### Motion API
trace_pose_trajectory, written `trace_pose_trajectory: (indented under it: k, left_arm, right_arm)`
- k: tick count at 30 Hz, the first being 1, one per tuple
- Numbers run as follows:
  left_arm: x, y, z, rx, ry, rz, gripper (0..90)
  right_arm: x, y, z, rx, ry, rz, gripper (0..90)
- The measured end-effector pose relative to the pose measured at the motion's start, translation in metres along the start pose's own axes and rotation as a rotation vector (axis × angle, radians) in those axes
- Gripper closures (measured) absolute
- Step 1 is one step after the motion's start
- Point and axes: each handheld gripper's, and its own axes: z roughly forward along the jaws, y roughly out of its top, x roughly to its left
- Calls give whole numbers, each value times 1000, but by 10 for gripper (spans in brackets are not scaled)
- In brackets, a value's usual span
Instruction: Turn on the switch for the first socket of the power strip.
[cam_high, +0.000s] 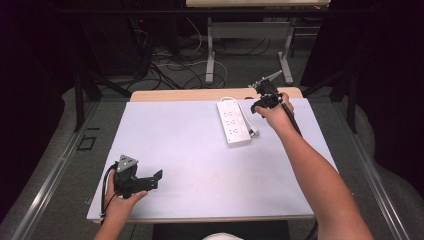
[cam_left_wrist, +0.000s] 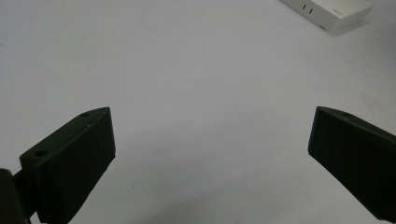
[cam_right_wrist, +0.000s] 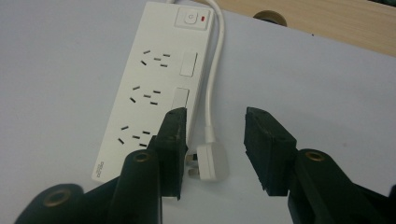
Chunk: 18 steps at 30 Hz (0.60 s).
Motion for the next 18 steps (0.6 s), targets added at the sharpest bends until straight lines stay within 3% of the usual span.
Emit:
trace_pose_trajectory:
  k: [18]
  left_arm:
    - [1, 0, 1, 3, 2, 3, 6]
  right_arm:
    - [1, 8, 18, 8, 5, 25, 776]
